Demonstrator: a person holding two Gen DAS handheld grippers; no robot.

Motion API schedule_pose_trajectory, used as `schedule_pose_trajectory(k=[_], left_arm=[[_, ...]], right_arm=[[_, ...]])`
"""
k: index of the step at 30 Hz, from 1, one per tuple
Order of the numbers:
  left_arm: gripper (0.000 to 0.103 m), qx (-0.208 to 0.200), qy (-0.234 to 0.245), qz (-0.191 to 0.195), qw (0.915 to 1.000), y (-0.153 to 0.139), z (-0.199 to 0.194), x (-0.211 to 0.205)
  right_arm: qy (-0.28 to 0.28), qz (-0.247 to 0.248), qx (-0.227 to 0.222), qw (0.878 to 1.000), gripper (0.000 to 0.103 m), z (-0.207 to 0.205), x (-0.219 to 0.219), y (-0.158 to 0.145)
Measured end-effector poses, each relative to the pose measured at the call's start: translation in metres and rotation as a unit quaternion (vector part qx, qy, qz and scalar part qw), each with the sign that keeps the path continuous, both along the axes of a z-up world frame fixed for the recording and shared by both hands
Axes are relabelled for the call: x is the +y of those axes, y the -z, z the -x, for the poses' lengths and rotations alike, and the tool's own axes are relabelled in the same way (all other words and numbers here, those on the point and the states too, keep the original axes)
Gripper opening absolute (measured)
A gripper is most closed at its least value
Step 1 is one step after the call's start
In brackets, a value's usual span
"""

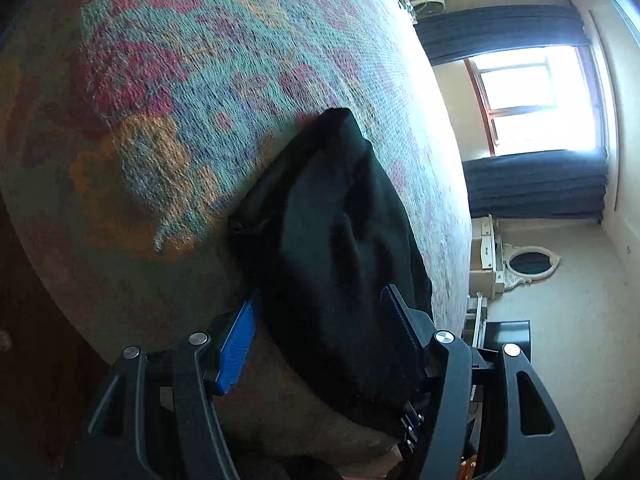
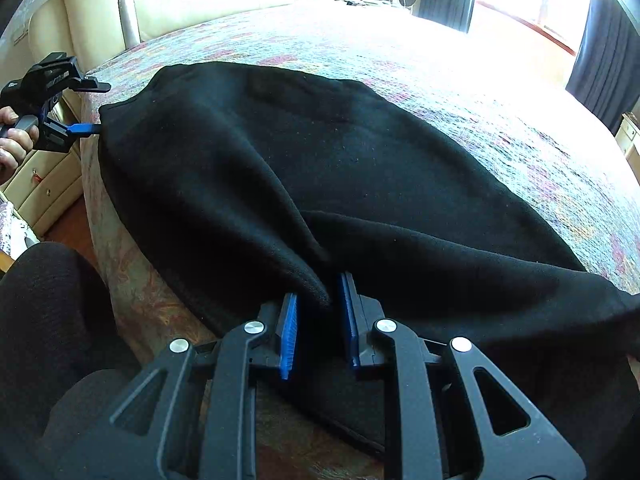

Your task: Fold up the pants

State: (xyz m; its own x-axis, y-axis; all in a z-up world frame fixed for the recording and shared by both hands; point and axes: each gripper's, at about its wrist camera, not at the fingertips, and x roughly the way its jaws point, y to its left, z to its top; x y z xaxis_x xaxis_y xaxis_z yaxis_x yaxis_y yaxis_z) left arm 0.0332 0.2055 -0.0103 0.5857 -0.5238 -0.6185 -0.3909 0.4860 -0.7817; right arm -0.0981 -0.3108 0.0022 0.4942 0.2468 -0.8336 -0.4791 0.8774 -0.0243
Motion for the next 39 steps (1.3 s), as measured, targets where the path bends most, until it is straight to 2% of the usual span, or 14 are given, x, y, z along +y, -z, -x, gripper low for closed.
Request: schedule_pose_trajectory(k=[3,5,7,11,14,21,30,32,35,36,39], left_arm=[[0.061,-0.032,-0.009,0.003,0.9994,-0.018,0.013,0.002],[0.061,-0.040,0.006,-0.023,0.9989,-0.026,0.009,-0.005],[0.061,-0.031,0.005,-0.041,0.9987,-0.025,0.007,-0.009],[0.061,-0.008,-0.001,-0.014,0.9999,-0.006,0.004,-0.009],[0.061,0.004,-0.003,-0.020,0.9998,0.000,-0.001,-0.010],[0.061,0.013,-0.015,-0.018,0.9996,0.003,0.006,-0.010],[0.061,0.010,-0.015,-0.038,0.9991,0.004,0.012,-0.011],[0.057,0.012,-0.014,-0.048,0.9987,0.004,0.008,-0.011],[0.037,0.020,-0.017,-0.058,0.9980,0.009,0.004,-0.009],[0.024,0.025,-0.020,-0.056,0.9979,0.013,0.004,-0.007],[0.015,0.037,-0.033,-0.042,0.9979,0.024,0.005,-0.001]], right_arm=[[-0.001,0.001,0.000,1.000,0.020,0.000,0.000,0.000],[-0.001,-0.001,-0.001,1.000,0.021,0.000,0.000,0.000],[-0.002,-0.001,-0.002,1.000,0.021,0.001,-0.001,0.000],[-0.004,-0.002,-0.002,1.000,0.025,0.001,0.000,0.000],[-0.006,0.000,-0.004,1.000,0.028,0.002,0.002,0.001],[-0.006,-0.004,-0.005,1.000,0.028,0.003,0.001,-0.001],[-0.007,-0.006,-0.006,1.000,0.030,0.003,0.000,0.000],[-0.007,-0.007,-0.006,1.000,0.031,0.003,0.001,0.000],[-0.008,-0.008,-0.008,1.000,0.035,0.004,0.002,0.000],[-0.009,-0.007,-0.009,1.000,0.036,0.005,0.003,0.000],[-0.011,0.000,-0.015,1.000,0.037,0.006,0.006,0.000]])
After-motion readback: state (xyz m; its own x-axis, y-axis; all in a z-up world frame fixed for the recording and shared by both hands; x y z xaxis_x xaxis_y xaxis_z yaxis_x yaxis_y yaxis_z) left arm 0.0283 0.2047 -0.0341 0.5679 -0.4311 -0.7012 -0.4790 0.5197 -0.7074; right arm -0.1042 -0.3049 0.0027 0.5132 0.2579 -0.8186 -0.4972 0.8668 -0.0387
